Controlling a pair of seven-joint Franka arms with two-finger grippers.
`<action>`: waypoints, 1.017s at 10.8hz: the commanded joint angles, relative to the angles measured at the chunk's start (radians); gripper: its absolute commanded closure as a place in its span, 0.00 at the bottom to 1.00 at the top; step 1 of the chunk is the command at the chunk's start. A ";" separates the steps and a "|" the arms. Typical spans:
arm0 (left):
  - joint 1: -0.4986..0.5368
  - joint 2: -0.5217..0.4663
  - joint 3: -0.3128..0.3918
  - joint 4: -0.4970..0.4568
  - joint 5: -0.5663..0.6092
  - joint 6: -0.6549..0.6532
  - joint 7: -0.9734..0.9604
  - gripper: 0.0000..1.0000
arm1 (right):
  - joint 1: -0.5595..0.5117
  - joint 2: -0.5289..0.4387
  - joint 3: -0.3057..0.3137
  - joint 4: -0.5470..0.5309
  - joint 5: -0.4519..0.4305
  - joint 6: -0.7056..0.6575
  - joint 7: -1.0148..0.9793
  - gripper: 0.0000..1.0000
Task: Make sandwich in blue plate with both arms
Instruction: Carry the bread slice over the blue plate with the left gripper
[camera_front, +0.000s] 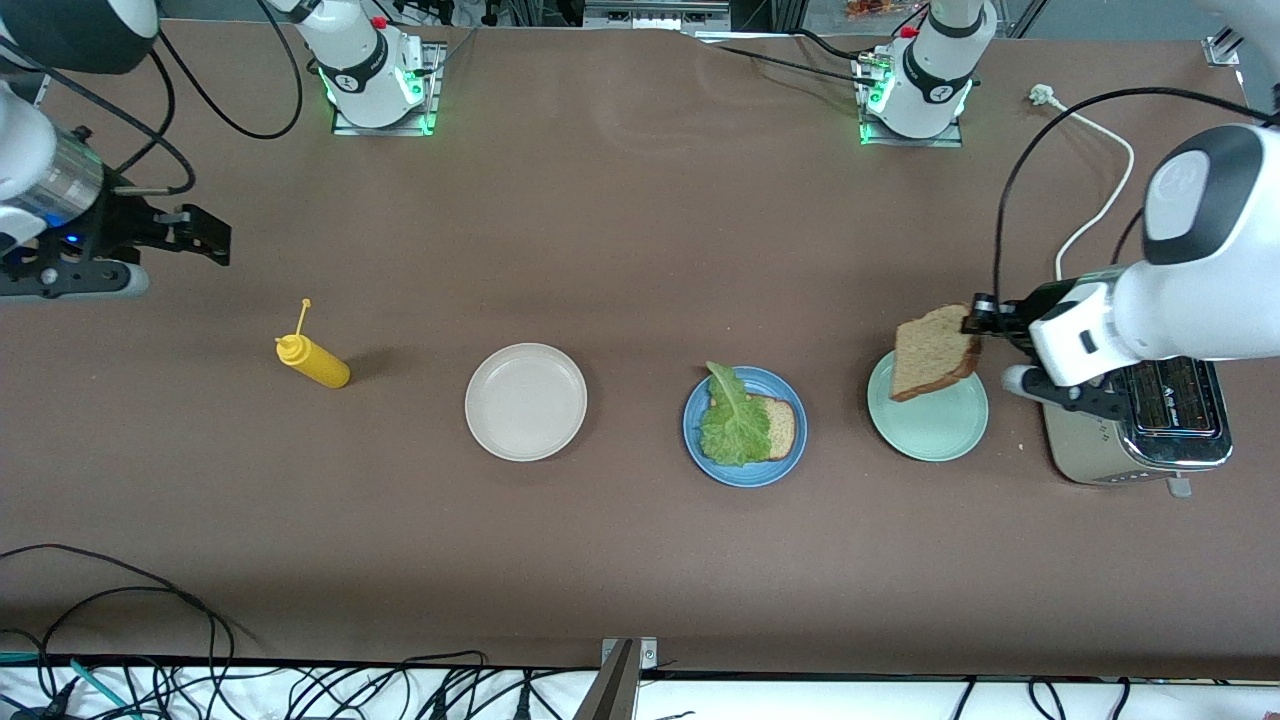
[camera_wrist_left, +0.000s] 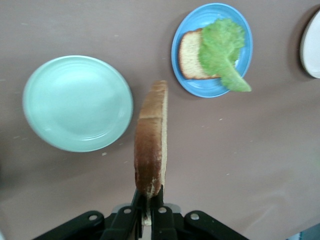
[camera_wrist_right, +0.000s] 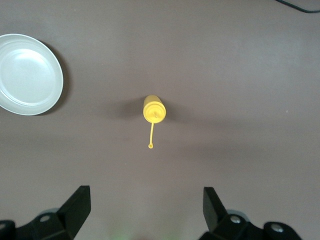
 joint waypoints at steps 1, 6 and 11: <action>-0.054 0.030 0.015 -0.050 -0.180 0.093 -0.014 1.00 | 0.012 -0.022 -0.053 0.074 0.054 -0.130 -0.020 0.00; -0.141 0.179 0.021 -0.053 -0.589 0.254 -0.074 1.00 | 0.012 -0.015 -0.076 0.058 0.071 -0.188 -0.024 0.00; -0.180 0.296 0.023 -0.049 -0.703 0.369 -0.028 1.00 | 0.037 0.032 -0.067 0.044 0.070 -0.179 -0.027 0.00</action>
